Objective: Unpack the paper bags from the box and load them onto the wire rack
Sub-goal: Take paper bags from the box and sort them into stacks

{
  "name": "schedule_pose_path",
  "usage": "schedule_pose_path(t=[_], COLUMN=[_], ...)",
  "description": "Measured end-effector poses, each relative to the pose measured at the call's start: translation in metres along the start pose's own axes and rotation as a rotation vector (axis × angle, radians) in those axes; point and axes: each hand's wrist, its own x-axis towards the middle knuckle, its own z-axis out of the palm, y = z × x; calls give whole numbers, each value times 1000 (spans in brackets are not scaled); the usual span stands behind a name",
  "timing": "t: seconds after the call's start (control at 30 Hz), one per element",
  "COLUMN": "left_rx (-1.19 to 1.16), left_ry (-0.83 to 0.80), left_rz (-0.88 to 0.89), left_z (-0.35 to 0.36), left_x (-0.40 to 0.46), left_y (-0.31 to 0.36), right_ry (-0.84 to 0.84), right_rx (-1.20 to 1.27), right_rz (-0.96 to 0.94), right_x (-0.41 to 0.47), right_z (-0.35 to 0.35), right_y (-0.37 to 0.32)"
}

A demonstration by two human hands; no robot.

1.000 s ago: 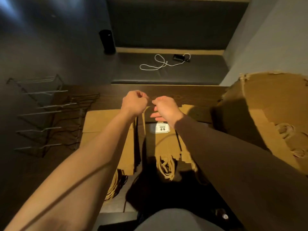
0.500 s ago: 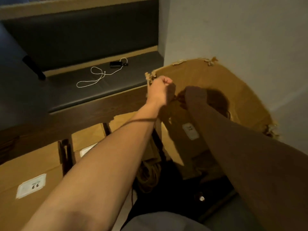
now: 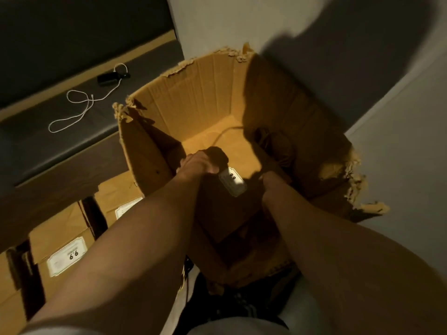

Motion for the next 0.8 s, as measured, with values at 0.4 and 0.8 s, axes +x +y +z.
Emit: schedule_pose_path(t=[0.4, 0.8], left_rx=[-21, -180], left_ry=[-5, -98], left_rz=[-124, -33], left_z=[30, 14], left_x=[48, 41], left_y=[-19, -32], right_ry=[-230, -335], right_rx=[66, 27], right_rz=[295, 49], right_x=[14, 17], right_z=[10, 22], right_y=[7, -8])
